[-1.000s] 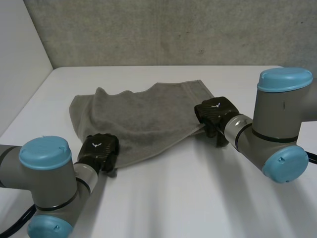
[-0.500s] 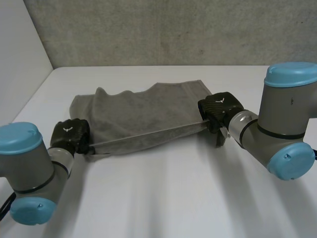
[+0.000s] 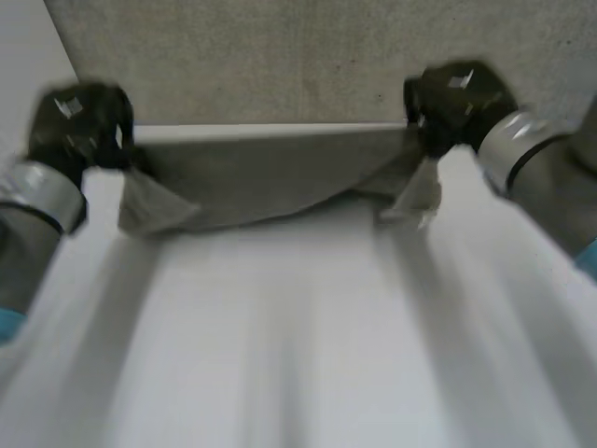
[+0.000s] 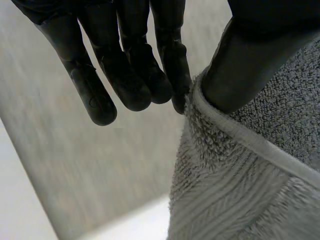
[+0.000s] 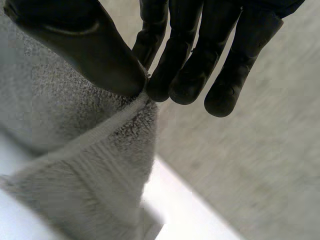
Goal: Fold the towel.
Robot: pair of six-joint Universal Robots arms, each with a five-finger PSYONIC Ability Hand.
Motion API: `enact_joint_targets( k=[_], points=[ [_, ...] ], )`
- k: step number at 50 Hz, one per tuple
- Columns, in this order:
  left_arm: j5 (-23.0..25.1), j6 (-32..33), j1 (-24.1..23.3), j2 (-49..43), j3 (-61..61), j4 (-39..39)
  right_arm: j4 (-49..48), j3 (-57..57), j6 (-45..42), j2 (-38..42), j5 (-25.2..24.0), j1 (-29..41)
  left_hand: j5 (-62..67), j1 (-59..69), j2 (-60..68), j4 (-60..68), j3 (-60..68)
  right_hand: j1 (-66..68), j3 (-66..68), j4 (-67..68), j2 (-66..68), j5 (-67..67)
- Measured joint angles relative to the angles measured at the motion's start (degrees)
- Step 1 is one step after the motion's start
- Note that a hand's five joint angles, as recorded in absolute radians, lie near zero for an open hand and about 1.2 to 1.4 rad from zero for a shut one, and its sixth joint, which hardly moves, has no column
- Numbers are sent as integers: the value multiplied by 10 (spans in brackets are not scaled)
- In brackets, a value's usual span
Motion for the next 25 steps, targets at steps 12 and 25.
enact_joint_targets(
  k=[12,25],
  points=[
    [46,0,13,113,93,-69,86,-107,-5,-81,-15,-8,0,0,0,0,0,0,0,0,2,3],
    [54,67,29,-70,107,-61,149,-223,-83,92,-43,-9,9,0,0,0,0,0,0,0,2,3]
  ],
)
